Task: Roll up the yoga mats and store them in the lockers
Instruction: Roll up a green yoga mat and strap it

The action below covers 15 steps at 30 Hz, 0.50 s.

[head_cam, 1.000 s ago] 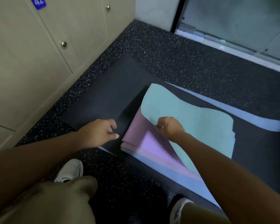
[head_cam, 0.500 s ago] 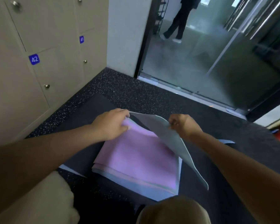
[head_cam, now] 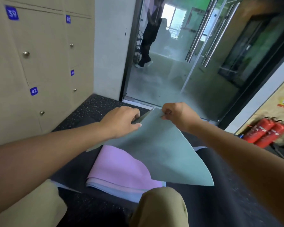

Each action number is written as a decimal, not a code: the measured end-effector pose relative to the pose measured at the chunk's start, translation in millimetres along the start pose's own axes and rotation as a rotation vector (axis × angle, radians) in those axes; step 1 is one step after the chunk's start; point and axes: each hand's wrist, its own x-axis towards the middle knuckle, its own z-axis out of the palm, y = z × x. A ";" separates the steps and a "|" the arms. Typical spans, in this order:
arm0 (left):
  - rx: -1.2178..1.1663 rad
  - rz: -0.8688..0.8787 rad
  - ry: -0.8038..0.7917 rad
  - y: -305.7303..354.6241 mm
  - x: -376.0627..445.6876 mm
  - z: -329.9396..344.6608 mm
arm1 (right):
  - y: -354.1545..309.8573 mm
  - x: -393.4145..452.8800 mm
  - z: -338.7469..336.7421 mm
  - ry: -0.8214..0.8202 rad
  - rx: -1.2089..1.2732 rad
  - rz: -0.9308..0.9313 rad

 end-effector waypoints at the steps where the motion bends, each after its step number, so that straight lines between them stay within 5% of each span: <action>1: -0.004 -0.004 0.031 2.7 -5.0 -4.7 | -6.1 -5.4 -2.6 0.008 -0.007 0.007; 15: -0.230 -0.379 0.062 0.2 -40.8 -52.4 | -101.9 -67.1 41.1 0.250 0.197 0.165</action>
